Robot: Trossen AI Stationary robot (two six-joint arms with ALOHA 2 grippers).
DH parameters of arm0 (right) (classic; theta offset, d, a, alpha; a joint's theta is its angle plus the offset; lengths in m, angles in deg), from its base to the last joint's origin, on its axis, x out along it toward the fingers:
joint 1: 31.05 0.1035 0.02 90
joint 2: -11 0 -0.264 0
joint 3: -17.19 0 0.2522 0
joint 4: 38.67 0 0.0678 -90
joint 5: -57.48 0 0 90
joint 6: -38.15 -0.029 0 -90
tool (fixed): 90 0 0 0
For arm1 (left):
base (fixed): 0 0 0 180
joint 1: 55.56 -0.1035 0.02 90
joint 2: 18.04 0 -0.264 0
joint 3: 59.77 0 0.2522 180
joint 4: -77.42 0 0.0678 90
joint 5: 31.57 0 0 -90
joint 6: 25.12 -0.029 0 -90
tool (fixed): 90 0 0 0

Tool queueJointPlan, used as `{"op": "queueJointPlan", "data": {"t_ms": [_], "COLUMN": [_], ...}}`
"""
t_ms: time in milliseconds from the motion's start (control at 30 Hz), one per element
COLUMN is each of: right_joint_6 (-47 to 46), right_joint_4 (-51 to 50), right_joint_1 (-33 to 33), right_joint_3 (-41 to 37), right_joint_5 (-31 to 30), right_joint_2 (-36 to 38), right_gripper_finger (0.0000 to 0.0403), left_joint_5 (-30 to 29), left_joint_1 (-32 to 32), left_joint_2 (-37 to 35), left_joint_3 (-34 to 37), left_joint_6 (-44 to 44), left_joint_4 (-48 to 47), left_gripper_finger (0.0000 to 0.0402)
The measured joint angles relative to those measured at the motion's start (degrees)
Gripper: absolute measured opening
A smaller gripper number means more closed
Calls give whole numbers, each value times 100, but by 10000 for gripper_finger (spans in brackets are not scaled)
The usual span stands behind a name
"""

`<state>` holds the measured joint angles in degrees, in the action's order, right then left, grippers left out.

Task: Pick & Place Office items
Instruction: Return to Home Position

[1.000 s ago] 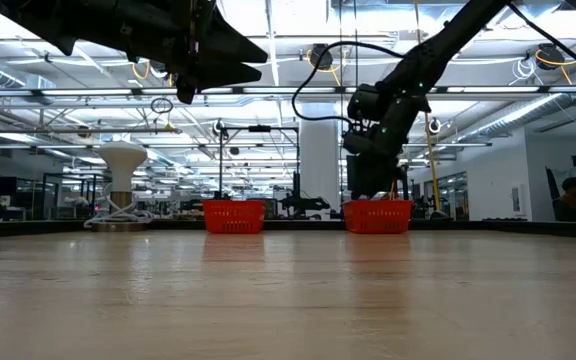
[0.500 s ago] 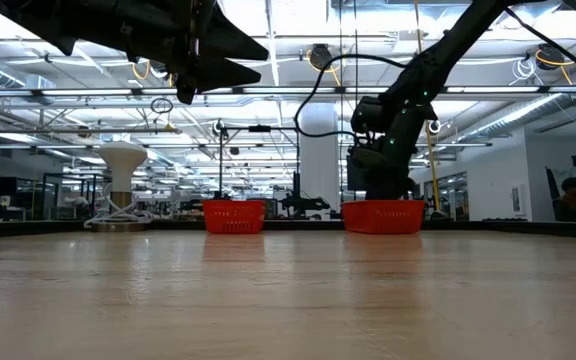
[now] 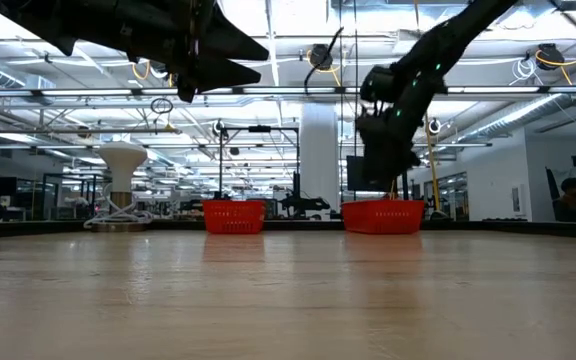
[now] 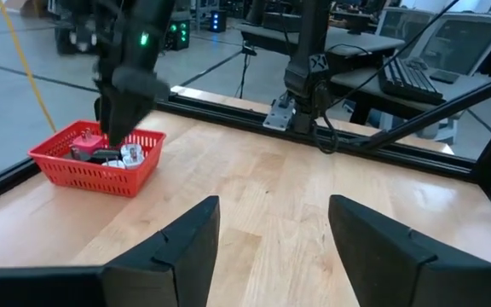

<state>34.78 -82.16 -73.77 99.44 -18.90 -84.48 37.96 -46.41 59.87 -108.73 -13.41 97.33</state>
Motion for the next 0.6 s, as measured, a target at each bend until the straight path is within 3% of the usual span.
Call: {"op": "queueJointPlan", "data": {"t_ms": [233,600], "right_joint_6": [310,553], "right_joint_4": [-462,-1539], "right_joint_1": [-2,-2], "right_joint_3": [2,-7], "right_joint_5": [4,-3], "right_joint_2": [1372,3982], "right_gripper_finger": [297,289], "left_joint_5": [105,136], "left_joint_1": [50,261], "left_joint_2": [-455,-3340], "left_joint_3": [-3,-7], "left_joint_6": [-405,-383], "left_joint_4": [-365,-3028], "left_gripper_finger": [207,181]}}
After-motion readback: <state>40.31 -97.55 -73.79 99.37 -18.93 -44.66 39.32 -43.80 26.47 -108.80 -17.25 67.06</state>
